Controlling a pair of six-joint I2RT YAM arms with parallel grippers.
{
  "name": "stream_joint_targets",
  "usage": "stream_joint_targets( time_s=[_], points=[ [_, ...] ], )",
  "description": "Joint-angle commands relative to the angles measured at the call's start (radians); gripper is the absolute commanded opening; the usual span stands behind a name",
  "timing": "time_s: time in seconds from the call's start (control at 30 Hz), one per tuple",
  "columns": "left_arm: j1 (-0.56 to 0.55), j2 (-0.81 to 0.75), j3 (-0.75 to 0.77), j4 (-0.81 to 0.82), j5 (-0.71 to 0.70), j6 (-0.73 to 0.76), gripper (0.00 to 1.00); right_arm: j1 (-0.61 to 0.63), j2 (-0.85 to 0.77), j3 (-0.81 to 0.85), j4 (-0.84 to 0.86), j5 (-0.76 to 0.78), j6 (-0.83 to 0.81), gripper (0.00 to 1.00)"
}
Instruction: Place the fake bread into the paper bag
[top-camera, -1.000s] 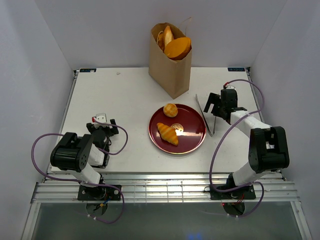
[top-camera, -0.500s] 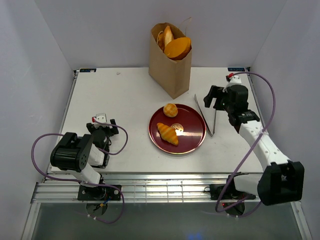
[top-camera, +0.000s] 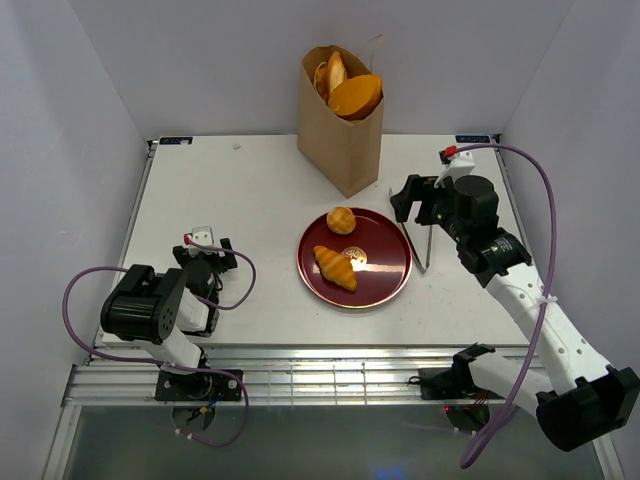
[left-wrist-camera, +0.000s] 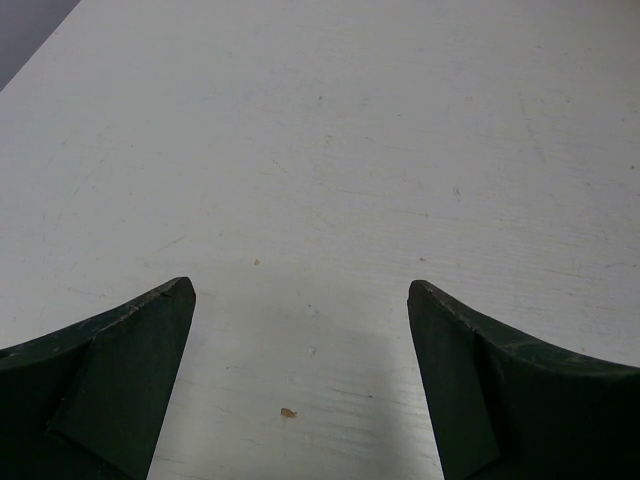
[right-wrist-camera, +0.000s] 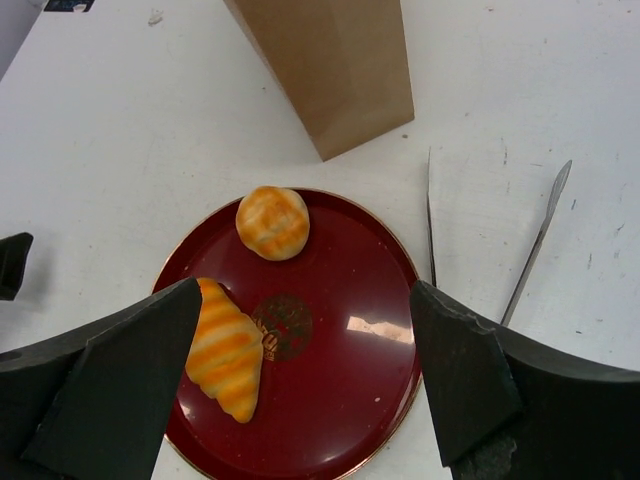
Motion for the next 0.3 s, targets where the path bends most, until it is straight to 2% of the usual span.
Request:
stream_joint_targets(
  time_s=[0.0, 0.27],
  points=[
    [0.003, -0.017, 0.010, 0.097, 0.013, -0.013, 0.98, 0.015, -0.032, -0.015, -0.024, 0.024, -0.006, 0.90],
    [0.003, -0.017, 0.010, 0.099, 0.013, -0.013, 0.98, 0.021, -0.067, -0.078, 0.006, 0.006, -0.013, 0.90]
  ],
)
